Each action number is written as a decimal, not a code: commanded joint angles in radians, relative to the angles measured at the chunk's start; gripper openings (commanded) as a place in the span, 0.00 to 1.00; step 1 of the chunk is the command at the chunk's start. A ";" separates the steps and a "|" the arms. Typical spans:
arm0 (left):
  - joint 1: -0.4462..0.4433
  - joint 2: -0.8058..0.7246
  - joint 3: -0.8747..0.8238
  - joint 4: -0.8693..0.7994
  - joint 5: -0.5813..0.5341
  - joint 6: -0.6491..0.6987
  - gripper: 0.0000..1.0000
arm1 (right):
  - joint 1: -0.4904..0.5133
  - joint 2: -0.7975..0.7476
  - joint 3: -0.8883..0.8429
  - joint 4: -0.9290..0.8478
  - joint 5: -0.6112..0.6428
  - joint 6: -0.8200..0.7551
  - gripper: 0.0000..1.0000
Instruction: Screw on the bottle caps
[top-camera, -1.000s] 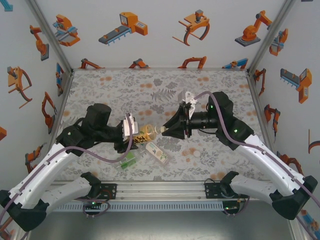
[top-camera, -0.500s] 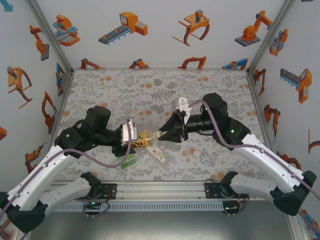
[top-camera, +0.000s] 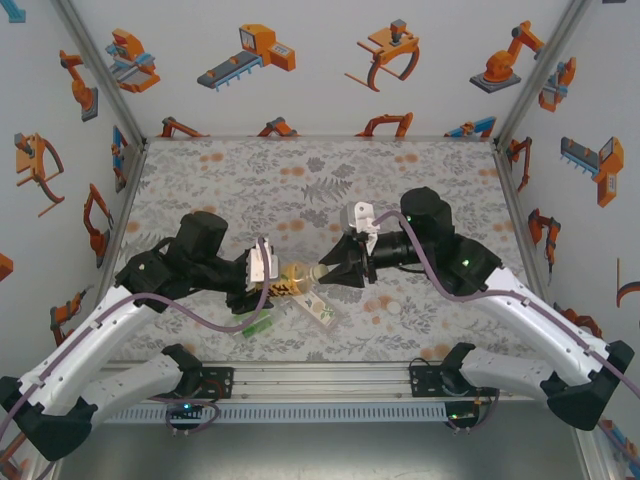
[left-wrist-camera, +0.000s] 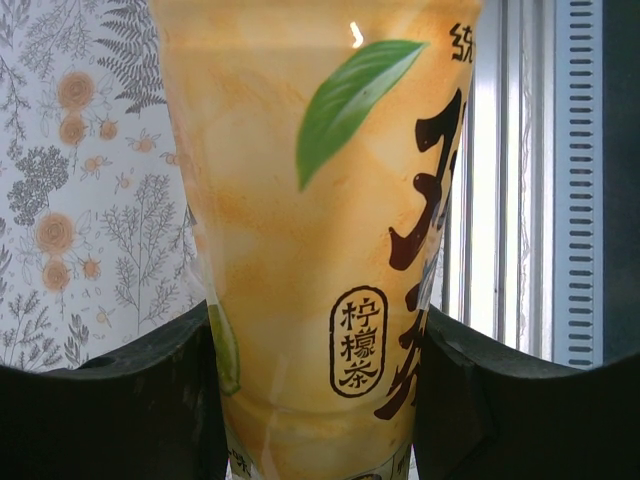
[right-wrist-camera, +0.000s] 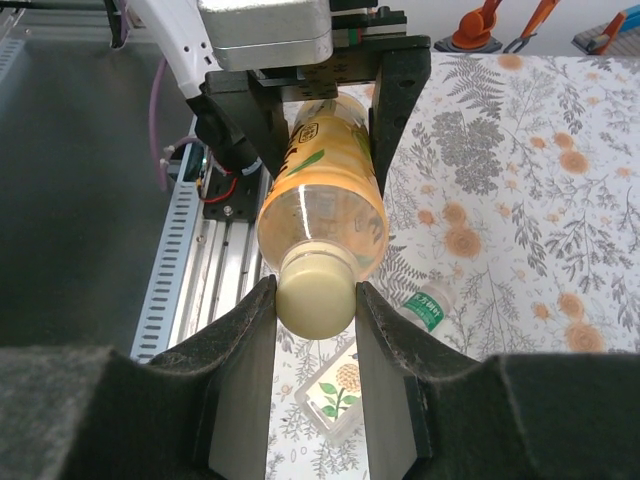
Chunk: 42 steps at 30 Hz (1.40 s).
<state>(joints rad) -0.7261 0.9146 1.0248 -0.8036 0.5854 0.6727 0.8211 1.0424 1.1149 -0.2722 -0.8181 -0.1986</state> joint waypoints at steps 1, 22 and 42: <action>-0.006 0.003 0.005 0.064 0.051 0.001 0.00 | 0.015 -0.035 -0.008 0.057 0.006 -0.035 0.00; -0.006 -0.021 -0.044 0.209 0.104 -0.065 0.00 | 0.019 -0.104 -0.089 0.165 -0.003 -0.033 0.00; -0.006 -0.039 -0.066 0.277 0.105 -0.077 0.00 | 0.019 -0.125 -0.048 0.205 0.020 -0.036 0.00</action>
<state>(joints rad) -0.7269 0.8894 0.9646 -0.5941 0.6571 0.6224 0.8265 0.9321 1.0355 -0.0837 -0.7898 -0.2195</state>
